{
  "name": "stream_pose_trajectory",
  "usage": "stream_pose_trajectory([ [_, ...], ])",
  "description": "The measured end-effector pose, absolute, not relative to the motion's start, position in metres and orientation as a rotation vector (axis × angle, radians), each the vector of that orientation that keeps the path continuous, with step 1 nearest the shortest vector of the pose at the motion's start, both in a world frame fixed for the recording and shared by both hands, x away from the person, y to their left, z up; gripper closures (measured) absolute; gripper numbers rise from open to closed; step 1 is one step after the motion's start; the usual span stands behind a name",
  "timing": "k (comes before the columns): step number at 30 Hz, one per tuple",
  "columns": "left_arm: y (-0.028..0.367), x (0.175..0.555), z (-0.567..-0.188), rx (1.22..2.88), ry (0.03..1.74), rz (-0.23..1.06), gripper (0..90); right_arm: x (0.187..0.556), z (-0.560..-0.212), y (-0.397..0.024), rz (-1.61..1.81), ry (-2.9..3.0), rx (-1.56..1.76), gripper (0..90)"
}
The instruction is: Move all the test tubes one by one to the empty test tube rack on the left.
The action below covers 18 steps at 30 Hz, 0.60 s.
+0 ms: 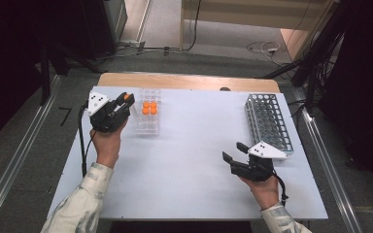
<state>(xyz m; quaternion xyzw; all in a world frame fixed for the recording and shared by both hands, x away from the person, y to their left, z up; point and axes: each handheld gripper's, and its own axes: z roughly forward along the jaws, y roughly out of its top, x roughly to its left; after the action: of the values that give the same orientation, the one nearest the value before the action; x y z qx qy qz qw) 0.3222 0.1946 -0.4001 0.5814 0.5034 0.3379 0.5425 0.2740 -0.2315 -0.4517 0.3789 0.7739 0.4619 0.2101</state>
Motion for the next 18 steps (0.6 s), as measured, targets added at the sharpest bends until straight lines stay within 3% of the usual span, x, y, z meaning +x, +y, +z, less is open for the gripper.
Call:
stream_pose_trajectory([
  [18,0.1886,0.3326,-0.4086,1.414,1.2,0.819,69.9,0.2737,-0.4525,-0.2307,1.282,2.158,1.056,33.7],
])
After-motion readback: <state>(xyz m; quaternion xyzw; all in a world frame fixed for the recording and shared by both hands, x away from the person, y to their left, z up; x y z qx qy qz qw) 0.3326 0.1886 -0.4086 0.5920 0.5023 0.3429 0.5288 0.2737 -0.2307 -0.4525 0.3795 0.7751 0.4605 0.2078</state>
